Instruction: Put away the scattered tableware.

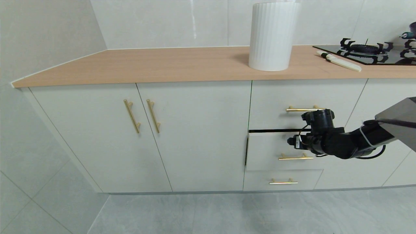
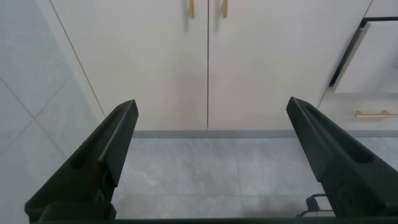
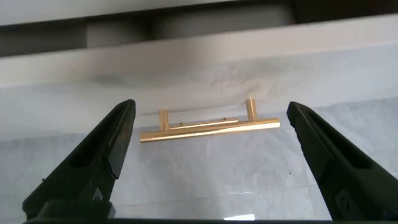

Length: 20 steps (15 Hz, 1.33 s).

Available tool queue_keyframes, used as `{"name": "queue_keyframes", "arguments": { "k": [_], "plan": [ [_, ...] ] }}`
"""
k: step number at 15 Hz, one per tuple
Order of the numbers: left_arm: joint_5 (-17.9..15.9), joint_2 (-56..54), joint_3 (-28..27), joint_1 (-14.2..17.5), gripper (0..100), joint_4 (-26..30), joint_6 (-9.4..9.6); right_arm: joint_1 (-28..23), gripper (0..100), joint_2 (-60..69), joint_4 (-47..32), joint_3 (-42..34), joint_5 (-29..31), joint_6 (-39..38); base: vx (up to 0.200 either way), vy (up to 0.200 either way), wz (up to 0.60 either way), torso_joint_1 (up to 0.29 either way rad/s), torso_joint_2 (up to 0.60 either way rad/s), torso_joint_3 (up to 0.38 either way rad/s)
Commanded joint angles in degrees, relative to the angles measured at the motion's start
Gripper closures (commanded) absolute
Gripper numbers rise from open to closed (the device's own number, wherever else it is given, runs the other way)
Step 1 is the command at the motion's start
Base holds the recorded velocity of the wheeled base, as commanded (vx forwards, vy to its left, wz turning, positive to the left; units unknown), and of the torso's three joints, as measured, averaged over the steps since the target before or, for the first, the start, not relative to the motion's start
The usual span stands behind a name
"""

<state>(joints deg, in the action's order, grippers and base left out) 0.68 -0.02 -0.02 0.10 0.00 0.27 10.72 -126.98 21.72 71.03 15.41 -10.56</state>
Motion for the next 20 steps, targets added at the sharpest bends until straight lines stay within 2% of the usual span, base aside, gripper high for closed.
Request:
{"name": "queue_keyframes", "arguments": {
  "k": [1,4,12,15,20],
  "plan": [
    [0.0,0.0,0.0,0.1,0,0.0,0.0,0.0,0,-1.5,2.0,0.2,0.1,0.0,0.0,0.0,0.0,0.0,0.0,0.0],
    [0.0,0.0,0.0,0.0,0,0.0,0.0,0.0,0,-3.5,7.2,0.2,2.1,0.1,0.0,0.0,0.0,0.0,0.0,0.0],
    [0.0,0.0,0.0,0.0,0,0.0,0.0,0.1,0,-5.4,11.9,0.5,3.1,0.1,0.0,0.0,0.0,0.0,0.0,0.0],
    [0.0,0.0,0.0,0.0,0,0.0,0.0,0.1,0,-7.2,18.1,0.9,3.7,0.9,0.0,0.0,0.0,0.0,0.0,0.0],
    [0.0,0.0,0.0,0.0,0,0.0,0.0,0.1,0,-7.2,19.1,0.9,4.5,1.1,0.0,0.0,0.0,0.0,0.0,0.0]
  ]
}}
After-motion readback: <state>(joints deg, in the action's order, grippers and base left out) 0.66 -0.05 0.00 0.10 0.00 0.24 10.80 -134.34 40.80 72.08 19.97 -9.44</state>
